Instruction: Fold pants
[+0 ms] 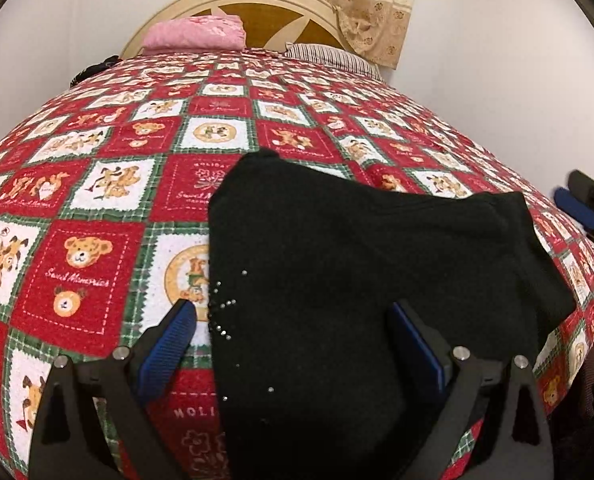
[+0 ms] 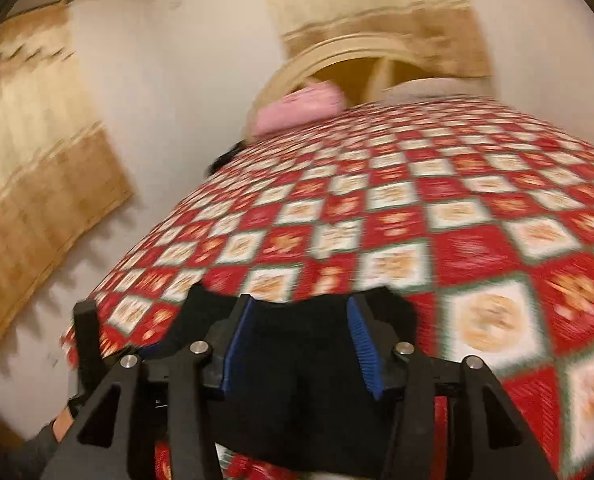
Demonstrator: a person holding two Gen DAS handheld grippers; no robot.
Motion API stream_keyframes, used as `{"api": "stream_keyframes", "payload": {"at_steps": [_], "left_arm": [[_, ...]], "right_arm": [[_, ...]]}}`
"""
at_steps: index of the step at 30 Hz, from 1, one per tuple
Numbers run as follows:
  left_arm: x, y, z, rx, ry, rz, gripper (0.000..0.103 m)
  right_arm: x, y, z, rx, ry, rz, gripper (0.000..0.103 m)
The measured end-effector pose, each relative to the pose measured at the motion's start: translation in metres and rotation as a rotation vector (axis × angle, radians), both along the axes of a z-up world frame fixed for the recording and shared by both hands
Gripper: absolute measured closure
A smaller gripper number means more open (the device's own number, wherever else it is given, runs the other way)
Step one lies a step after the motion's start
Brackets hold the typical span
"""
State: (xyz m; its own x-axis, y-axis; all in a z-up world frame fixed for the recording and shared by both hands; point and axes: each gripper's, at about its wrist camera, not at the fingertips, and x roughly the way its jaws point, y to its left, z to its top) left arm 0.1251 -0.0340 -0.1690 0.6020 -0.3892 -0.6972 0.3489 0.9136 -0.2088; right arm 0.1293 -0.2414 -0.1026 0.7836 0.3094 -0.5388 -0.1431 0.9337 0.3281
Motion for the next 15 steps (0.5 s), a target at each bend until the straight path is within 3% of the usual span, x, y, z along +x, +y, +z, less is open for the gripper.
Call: {"api": "stream_keyframes", "payload": {"at_steps": [3, 5, 8, 15], "left_arm": [[0.000, 0.000, 0.000, -0.003, 0.001, 0.000, 0.004], [0.000, 0.001, 0.000, -0.009, 0.003, -0.003, 0.003], [0.000, 0.001, 0.001, -0.009, 0.005, -0.006, 0.003], [0.000, 0.000, 0.000, -0.006, 0.005, 0.001, 0.003]], "right_arm": [[0.025, -0.004, -0.023, 0.000, 0.106, -0.053, 0.053], [0.035, -0.022, -0.045, 0.057, 0.169, -0.085, 0.052], [0.032, -0.030, -0.048, 0.119, 0.143, -0.059, 0.052], [0.009, -0.019, -0.034, 0.019, 0.115, -0.053, 0.052]]}}
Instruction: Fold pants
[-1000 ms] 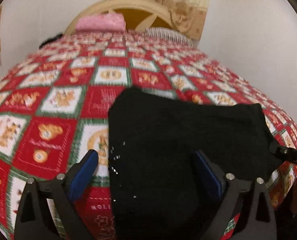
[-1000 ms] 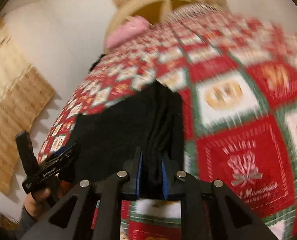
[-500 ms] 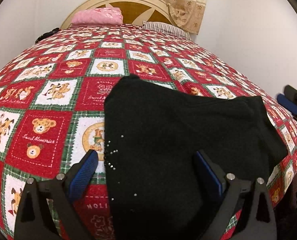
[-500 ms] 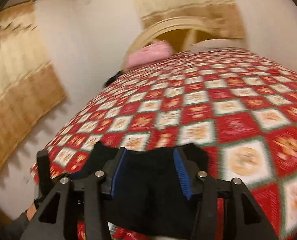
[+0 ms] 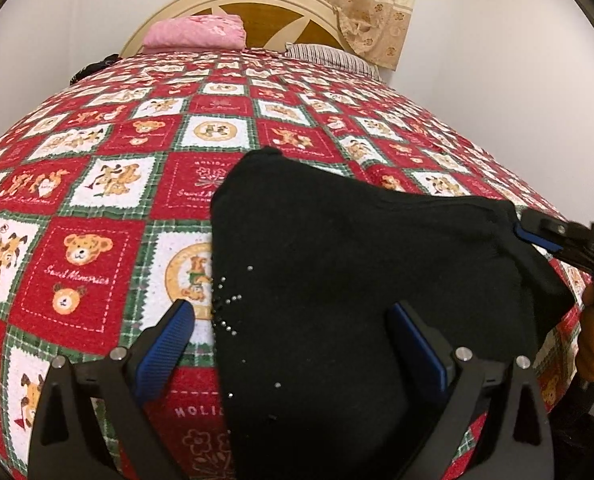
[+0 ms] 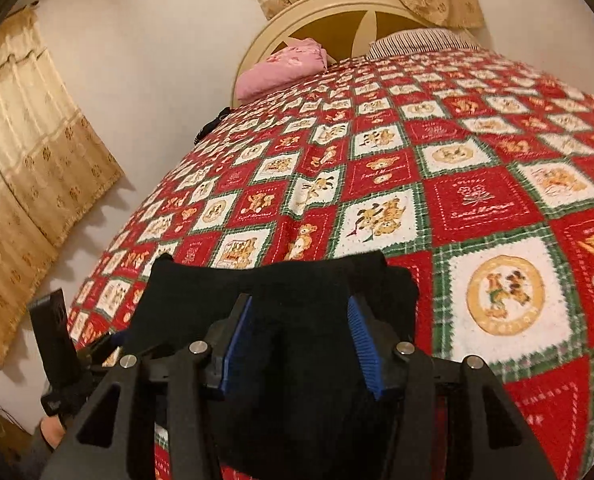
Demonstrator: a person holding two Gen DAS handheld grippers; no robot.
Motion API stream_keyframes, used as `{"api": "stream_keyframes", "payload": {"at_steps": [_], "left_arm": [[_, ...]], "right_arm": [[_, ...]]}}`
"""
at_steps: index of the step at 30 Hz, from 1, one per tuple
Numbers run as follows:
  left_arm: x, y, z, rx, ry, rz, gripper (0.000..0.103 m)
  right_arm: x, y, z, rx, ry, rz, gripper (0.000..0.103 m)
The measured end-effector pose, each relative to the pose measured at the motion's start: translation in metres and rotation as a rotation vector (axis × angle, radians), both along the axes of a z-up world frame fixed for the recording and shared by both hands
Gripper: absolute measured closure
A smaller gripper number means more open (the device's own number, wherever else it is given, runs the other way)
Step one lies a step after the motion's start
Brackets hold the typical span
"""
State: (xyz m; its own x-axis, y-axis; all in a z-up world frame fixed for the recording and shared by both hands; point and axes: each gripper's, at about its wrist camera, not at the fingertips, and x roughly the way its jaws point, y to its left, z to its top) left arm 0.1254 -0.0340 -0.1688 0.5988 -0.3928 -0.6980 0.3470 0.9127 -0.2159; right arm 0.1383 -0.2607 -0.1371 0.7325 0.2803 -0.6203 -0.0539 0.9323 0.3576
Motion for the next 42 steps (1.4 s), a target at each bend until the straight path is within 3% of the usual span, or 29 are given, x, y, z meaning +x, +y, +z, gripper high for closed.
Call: {"api": "stream_keyframes", "payload": {"at_steps": [8, 14, 17, 20, 23, 30, 34, 38, 42], "left_arm": [[-0.001, 0.002, -0.001, 0.006, 0.003, 0.002, 0.000], [-0.001, 0.002, -0.001, 0.019, 0.001, 0.004, 0.000], [-0.010, 0.008, 0.007, 0.039, -0.025, 0.044, 0.000], [-0.023, 0.009, 0.027, 0.071, -0.114, 0.061, 0.000], [-0.025, 0.004, 0.044, 0.057, -0.145, 0.054, 0.000], [-0.009, -0.063, 0.063, 0.039, -0.137, -0.151, 0.000], [0.000, -0.094, 0.056, 0.098, -0.098, -0.206, 0.000], [-0.010, -0.076, 0.057, 0.112, -0.121, -0.192, 0.000], [-0.006, -0.020, 0.053, 0.148, -0.135, -0.082, 0.000]], "right_arm": [[-0.057, 0.019, 0.008, -0.162, -0.092, 0.043, 0.052], [-0.077, 0.029, -0.014, -0.316, -0.033, 0.060, 0.053], [-0.083, 0.020, -0.010, -0.260, -0.045, 0.053, 0.053], [-0.081, 0.010, -0.018, -0.223, -0.011, 0.040, 0.053], [-0.080, 0.002, -0.026, -0.204, -0.004, 0.024, 0.053], [-0.088, -0.013, -0.008, -0.114, -0.055, -0.007, 0.053], [-0.075, -0.017, -0.025, -0.104, 0.047, -0.012, 0.053], [-0.078, -0.025, -0.020, -0.051, 0.030, 0.004, 0.052], [-0.082, -0.032, -0.013, -0.017, -0.004, -0.024, 0.052]]}}
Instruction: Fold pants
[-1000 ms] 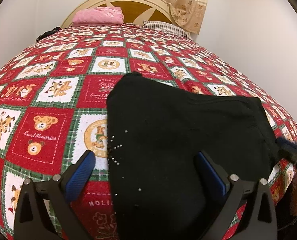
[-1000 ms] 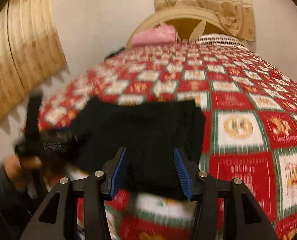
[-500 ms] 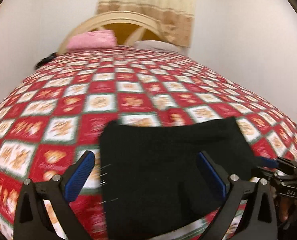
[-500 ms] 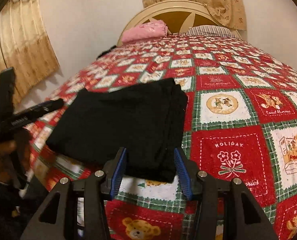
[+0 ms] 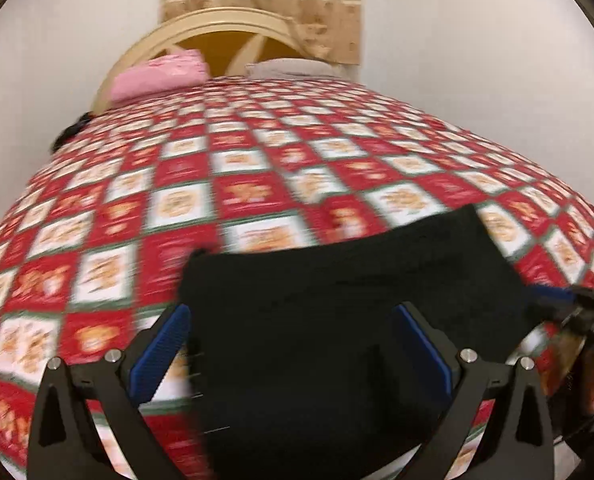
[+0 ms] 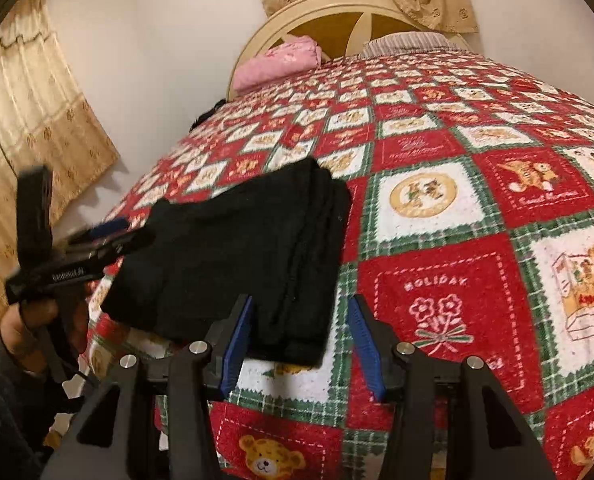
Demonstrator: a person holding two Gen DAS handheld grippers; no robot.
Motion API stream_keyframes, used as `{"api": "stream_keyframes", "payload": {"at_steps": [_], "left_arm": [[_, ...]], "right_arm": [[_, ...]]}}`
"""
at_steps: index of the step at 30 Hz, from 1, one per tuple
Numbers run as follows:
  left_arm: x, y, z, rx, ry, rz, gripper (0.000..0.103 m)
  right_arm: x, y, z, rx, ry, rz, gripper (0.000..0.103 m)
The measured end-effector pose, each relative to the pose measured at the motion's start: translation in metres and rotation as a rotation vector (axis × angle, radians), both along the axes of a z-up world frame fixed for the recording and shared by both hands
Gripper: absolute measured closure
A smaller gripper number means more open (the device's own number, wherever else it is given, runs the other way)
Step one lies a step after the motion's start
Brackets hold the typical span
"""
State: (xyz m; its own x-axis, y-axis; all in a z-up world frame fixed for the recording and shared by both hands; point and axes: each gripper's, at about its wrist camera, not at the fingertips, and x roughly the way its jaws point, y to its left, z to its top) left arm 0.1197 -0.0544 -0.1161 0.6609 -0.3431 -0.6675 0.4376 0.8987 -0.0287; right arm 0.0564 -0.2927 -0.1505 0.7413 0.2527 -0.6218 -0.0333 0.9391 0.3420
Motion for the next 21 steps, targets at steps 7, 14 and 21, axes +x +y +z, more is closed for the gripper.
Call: {"api": "stream_keyframes", "payload": {"at_steps": [7, 14, 21], "left_arm": [[0.015, 0.059, -0.021, -0.033, 0.045, 0.112, 0.000], [0.025, 0.053, -0.041, -0.125, 0.122, 0.081, 0.000], [0.042, 0.046, -0.050, -0.182, 0.212, 0.035, 0.000]], "right_arm": [[0.014, -0.009, 0.013, 0.076, -0.018, -0.040, 0.031], [0.051, -0.015, 0.000, 0.088, 0.065, -0.064, 0.031], [0.068, -0.001, -0.003, -0.013, 0.071, -0.054, 0.031]]}}
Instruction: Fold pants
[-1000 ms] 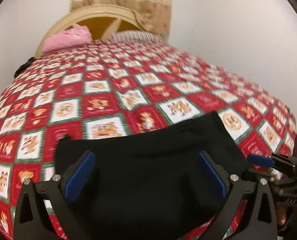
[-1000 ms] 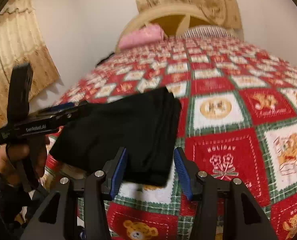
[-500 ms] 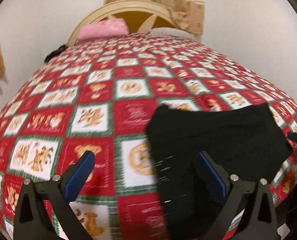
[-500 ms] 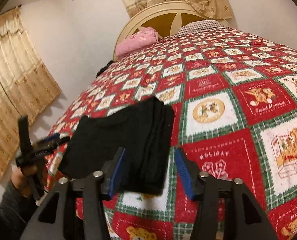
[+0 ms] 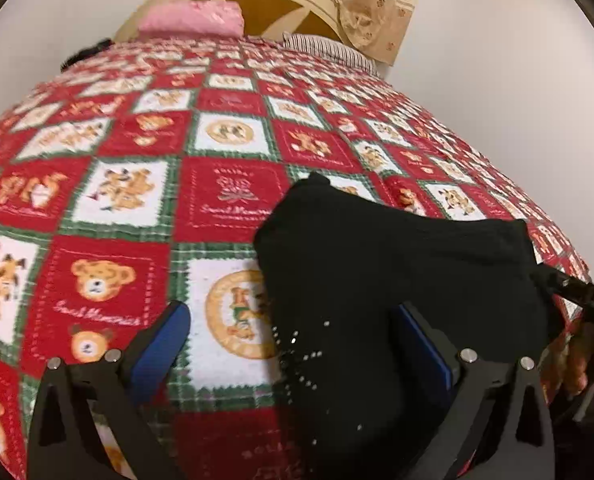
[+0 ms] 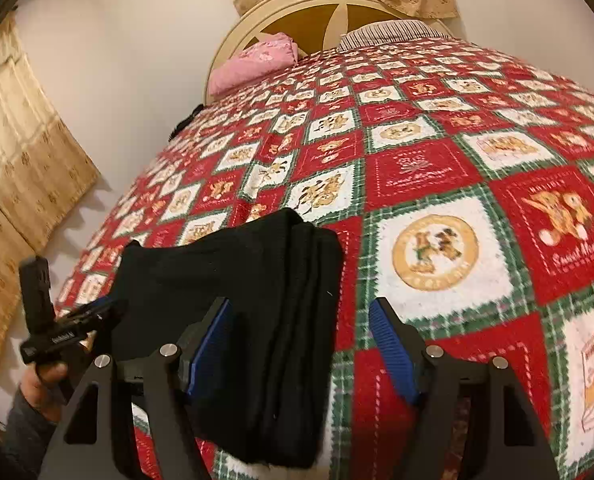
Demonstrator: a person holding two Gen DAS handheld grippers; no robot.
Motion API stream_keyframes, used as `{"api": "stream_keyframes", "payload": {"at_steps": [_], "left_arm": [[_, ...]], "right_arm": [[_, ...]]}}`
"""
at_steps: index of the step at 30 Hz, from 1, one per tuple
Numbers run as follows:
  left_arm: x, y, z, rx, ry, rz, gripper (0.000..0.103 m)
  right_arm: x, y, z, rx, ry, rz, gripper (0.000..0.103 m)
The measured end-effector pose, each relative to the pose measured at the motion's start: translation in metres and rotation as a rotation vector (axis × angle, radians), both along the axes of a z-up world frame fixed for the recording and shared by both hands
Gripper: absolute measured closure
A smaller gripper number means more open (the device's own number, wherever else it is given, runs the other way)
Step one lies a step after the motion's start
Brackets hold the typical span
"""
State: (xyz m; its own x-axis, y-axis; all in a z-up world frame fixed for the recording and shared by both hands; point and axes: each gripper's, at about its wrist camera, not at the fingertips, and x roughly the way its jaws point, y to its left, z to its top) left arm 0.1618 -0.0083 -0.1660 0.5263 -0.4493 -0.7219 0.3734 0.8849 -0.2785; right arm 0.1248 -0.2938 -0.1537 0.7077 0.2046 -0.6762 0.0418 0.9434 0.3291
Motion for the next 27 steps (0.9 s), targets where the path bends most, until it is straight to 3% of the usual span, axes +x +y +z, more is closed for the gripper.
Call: {"api": "stream_keyframes", "payload": {"at_steps": [10, 14, 21, 27], "left_arm": [[0.008, -0.008, -0.005, 0.026, 0.030, -0.022, 0.000], [0.009, -0.010, -0.004, 0.036, 0.025, -0.031, 0.000], [0.009, -0.015, -0.003, 0.033, 0.016, -0.060, 0.000], [0.008, -0.019, -0.003, 0.011, 0.021, -0.102, 0.009]], "right_arm": [[0.011, 0.008, -0.006, -0.055, -0.010, 0.005, 0.034], [0.011, 0.006, -0.006, -0.016, -0.014, 0.009, 0.046], [0.013, 0.004, -0.009, 0.008, -0.017, 0.019, 0.051], [0.014, -0.004, -0.012, 0.061, -0.008, 0.017, 0.057]]}}
